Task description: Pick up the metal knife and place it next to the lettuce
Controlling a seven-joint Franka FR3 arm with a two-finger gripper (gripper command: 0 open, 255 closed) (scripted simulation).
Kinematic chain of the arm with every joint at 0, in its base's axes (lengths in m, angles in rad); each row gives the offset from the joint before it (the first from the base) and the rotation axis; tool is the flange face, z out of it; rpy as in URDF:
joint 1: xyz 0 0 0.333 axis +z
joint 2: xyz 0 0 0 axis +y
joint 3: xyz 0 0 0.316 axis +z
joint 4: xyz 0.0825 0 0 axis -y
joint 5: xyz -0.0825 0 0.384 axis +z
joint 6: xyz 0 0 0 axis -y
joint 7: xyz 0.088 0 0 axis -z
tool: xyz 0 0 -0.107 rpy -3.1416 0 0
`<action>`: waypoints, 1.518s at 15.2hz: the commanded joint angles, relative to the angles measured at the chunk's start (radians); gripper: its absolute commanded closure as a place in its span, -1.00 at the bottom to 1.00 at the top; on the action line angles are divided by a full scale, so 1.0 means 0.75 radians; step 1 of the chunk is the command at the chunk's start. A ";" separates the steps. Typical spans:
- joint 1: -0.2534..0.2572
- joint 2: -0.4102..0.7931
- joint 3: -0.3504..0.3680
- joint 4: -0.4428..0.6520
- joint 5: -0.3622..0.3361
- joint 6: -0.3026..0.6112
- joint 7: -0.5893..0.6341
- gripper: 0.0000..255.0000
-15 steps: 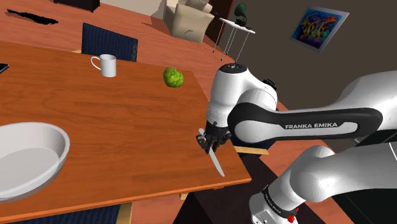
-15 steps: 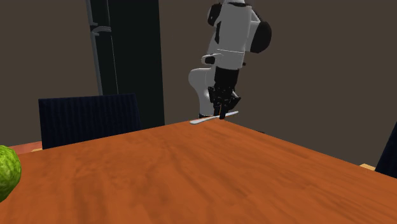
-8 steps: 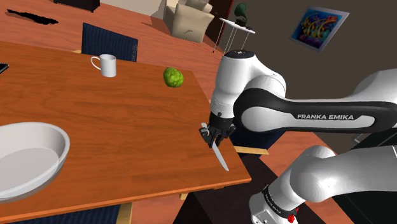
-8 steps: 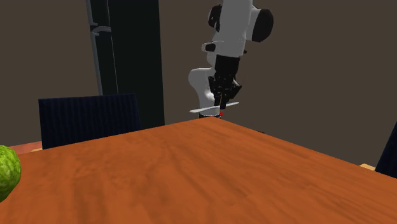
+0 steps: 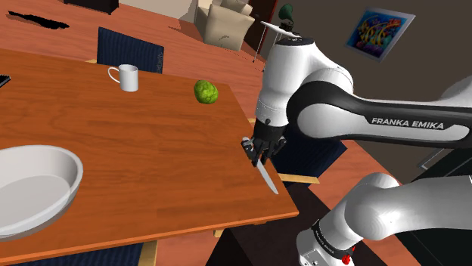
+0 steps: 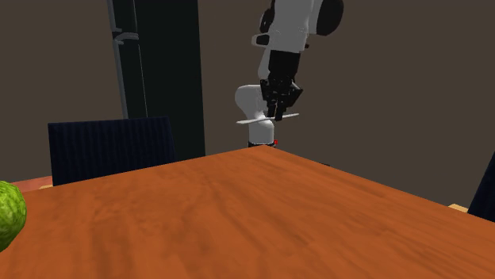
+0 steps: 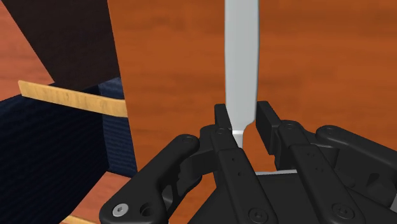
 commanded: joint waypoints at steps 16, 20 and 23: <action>-0.128 0.195 -0.097 0.287 -0.152 -0.097 -0.110 1.00; -0.196 0.356 -0.123 0.405 -0.234 -0.060 -0.154 1.00; -0.239 0.482 -0.138 0.511 -0.295 -0.045 -0.181 1.00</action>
